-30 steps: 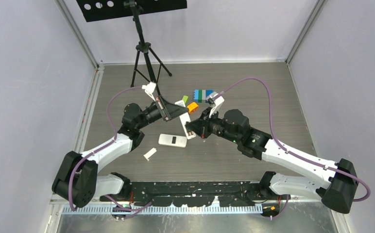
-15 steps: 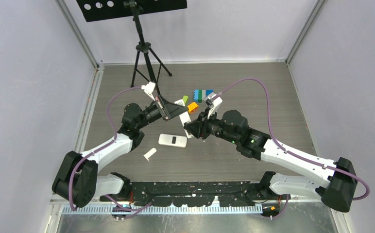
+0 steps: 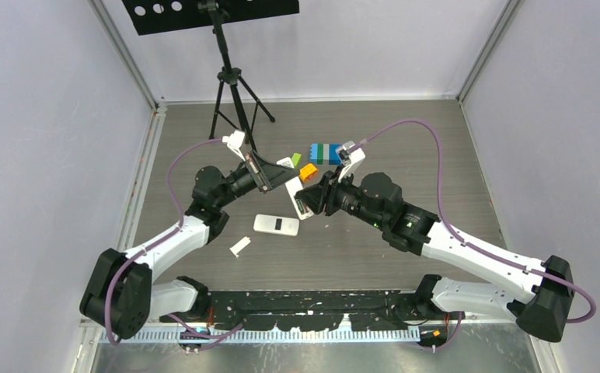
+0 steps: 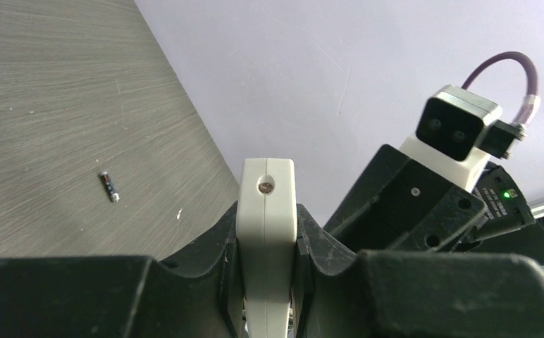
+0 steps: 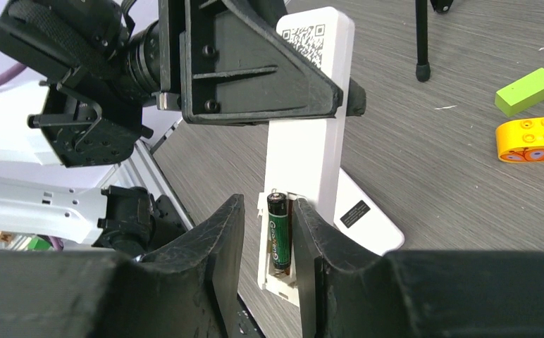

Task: Load the batteries into the remote control
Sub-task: Load the battery into the remote control.

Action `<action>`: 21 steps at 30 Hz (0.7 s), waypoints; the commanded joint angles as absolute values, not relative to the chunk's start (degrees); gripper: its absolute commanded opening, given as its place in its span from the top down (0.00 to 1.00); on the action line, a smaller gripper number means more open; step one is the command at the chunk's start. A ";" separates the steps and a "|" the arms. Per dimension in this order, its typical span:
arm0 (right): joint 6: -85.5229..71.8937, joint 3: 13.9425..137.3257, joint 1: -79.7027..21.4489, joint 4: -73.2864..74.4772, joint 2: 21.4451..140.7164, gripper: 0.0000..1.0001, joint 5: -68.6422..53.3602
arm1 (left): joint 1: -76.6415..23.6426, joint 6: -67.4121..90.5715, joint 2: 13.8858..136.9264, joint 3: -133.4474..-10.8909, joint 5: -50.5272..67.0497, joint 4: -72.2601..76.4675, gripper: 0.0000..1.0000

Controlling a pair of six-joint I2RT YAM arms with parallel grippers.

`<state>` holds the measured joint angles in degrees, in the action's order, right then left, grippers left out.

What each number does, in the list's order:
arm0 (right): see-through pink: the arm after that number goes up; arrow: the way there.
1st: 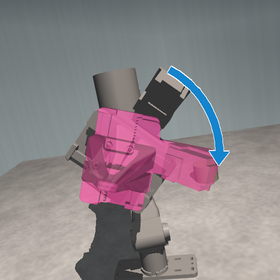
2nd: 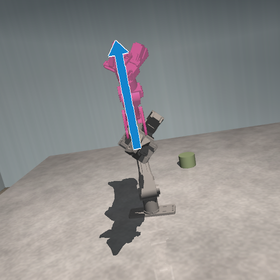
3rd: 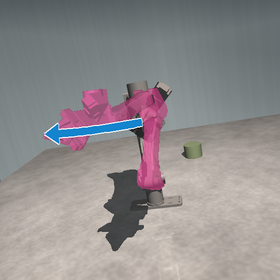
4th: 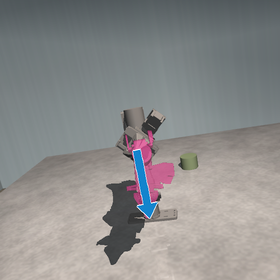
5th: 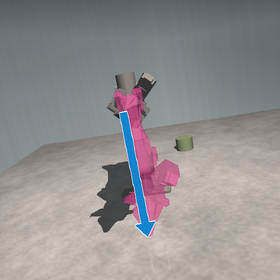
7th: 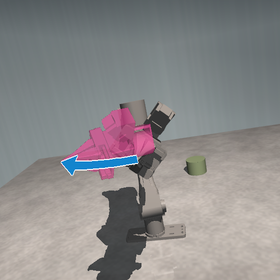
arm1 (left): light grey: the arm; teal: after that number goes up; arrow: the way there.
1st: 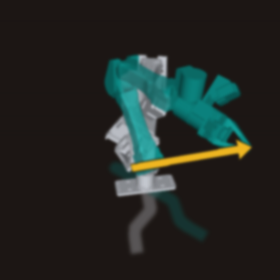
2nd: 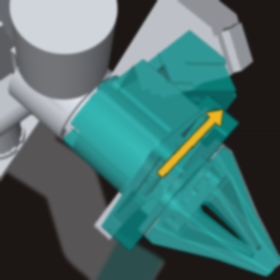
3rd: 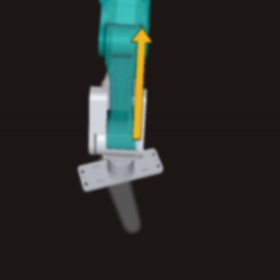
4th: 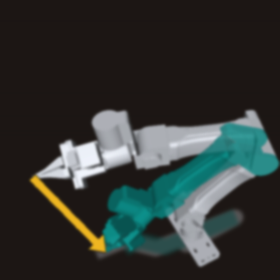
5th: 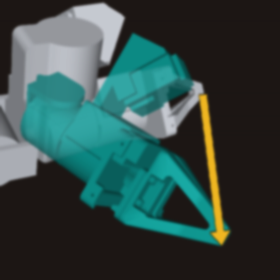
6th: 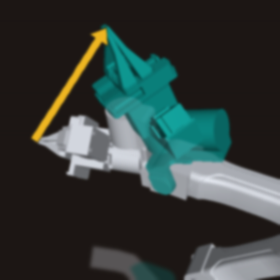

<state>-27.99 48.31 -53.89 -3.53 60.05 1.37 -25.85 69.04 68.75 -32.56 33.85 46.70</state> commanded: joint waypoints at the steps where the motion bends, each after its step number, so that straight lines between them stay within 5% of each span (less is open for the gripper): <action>1: -31.01 50.53 -53.46 -3.18 57.93 0.60 4.74 | -25.84 69.24 65.75 -34.98 33.09 49.45 1.00; 6: -37.72 51.22 -53.44 -3.77 56.63 0.53 3.00 | -25.84 67.15 65.24 -35.15 30.61 49.84 1.00; 13: -57.51 49.15 -53.04 3.65 53.28 0.21 13.93 | -25.84 64.08 65.21 -36.82 26.48 50.77 1.00; 21: -67.29 45.23 -52.67 -9.62 58.17 0.16 6.23 | -25.84 68.11 68.45 -38.20 24.91 57.33 1.00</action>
<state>-58.78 47.90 -52.77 0.86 55.79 8.67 -25.85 66.17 67.33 -35.53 26.79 49.91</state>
